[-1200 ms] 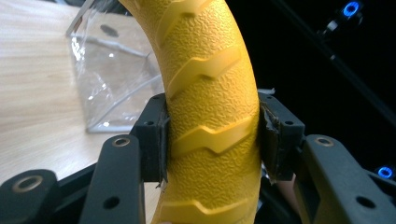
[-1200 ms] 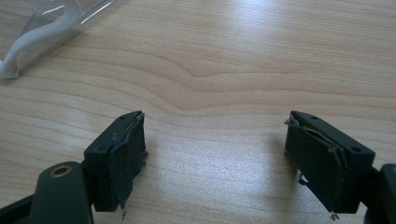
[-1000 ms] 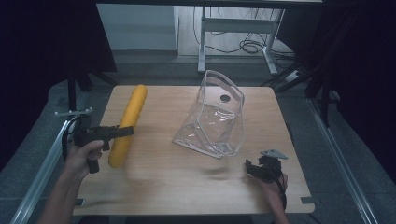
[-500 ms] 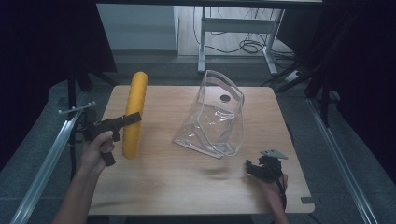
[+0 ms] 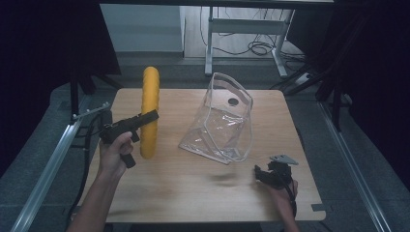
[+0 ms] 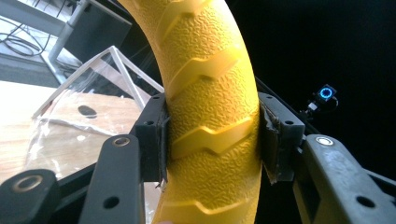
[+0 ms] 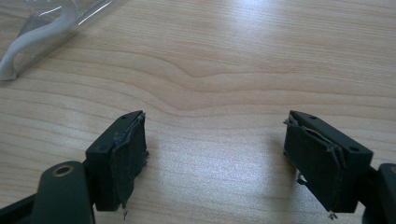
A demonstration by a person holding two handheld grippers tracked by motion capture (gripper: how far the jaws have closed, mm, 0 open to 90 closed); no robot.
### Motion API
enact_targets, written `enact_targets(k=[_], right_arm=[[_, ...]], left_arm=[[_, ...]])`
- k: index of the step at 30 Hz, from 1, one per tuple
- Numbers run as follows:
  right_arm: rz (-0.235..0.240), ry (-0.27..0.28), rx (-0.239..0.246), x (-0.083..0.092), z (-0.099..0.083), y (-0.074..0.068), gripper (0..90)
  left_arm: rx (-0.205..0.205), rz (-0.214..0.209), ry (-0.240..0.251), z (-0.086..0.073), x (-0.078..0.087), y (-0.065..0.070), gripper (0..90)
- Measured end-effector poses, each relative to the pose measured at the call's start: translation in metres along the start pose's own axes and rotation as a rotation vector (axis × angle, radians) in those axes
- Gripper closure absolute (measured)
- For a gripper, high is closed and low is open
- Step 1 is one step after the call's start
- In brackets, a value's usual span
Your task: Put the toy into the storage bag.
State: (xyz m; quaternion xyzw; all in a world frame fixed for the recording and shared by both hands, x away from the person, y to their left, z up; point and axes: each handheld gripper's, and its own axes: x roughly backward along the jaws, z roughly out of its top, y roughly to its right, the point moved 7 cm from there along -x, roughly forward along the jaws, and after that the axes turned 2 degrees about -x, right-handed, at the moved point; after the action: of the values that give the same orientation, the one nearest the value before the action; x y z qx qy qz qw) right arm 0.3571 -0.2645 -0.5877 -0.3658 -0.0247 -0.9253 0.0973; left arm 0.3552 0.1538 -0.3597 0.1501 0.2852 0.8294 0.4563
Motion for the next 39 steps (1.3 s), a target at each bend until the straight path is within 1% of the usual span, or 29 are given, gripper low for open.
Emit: enact_targets(k=[1, 4, 6, 7, 9, 10, 16, 20, 21, 24, 30, 34, 39], right_arm=[[-0.001, 0.0, 0.001, 0.0, 0.0, 0.0, 21.0], [-0.001, 0.0, 0.001, 0.0, 0.0, 0.0, 21.0], [-0.001, 0.0, 0.001, 0.0, 0.0, 0.0, 21.0], [-0.001, 0.0, 0.001, 0.0, 0.0, 0.0, 21.0], [-0.001, 0.0, 0.001, 0.0, 0.0, 0.0, 21.0], [-0.001, 0.0, 0.0, 0.0, 0.0, 0.0, 21.0], [-0.002, 0.001, 0.002, 0.0, 0.0, 0.0, 21.0], [-0.002, 0.002, 0.003, 0.0, 0.0, 0.0, 21.1], [-0.001, 0.002, 0.002, 0.0, 0.0, 0.0, 21.1], [-0.002, 0.002, 0.003, 0.0, 0.0, 0.0, 21.1], [-0.002, 0.001, 0.003, 0.0, 0.0, 0.0, 21.1], [-0.002, 0.001, 0.002, 0.0, 0.0, 0.0, 21.1], [0.0, -0.001, 0.001, 0.0, 0.0, 0.0, 21.1]], left_arm=[[-0.001, -0.001, 0.004, -0.001, -0.004, 0.002, 50.8], [-0.005, 0.0, 0.005, -0.002, -0.008, 0.003, 50.8], [-0.015, 0.01, 0.02, -0.003, -0.013, 0.005, 50.7], [-0.015, 0.01, 0.02, -0.003, -0.013, 0.005, 50.8], [-0.03, 0.017, 0.031, -0.003, -0.016, 0.006, 50.8], [-0.032, 0.019, 0.043, -0.003, -0.017, 0.008, 50.8], [-0.039, 0.026, 0.065, -0.004, -0.024, 0.012, 50.7], [-0.06, 0.04, 0.104, -0.005, -0.03, 0.017, 50.7], [-0.075, 0.048, 0.121, -0.005, -0.032, 0.02, 50.7], [-0.083, 0.047, 0.128, -0.005, -0.036, 0.022, 50.7], [-0.088, 0.032, 0.13, -0.005, -0.045, 0.031, 50.7], [-0.117, 0.038, 0.151, -0.003, -0.052, 0.038, 50.7], [-0.121, 0.035, 0.173, -0.001, -0.058, 0.043, 50.7]])
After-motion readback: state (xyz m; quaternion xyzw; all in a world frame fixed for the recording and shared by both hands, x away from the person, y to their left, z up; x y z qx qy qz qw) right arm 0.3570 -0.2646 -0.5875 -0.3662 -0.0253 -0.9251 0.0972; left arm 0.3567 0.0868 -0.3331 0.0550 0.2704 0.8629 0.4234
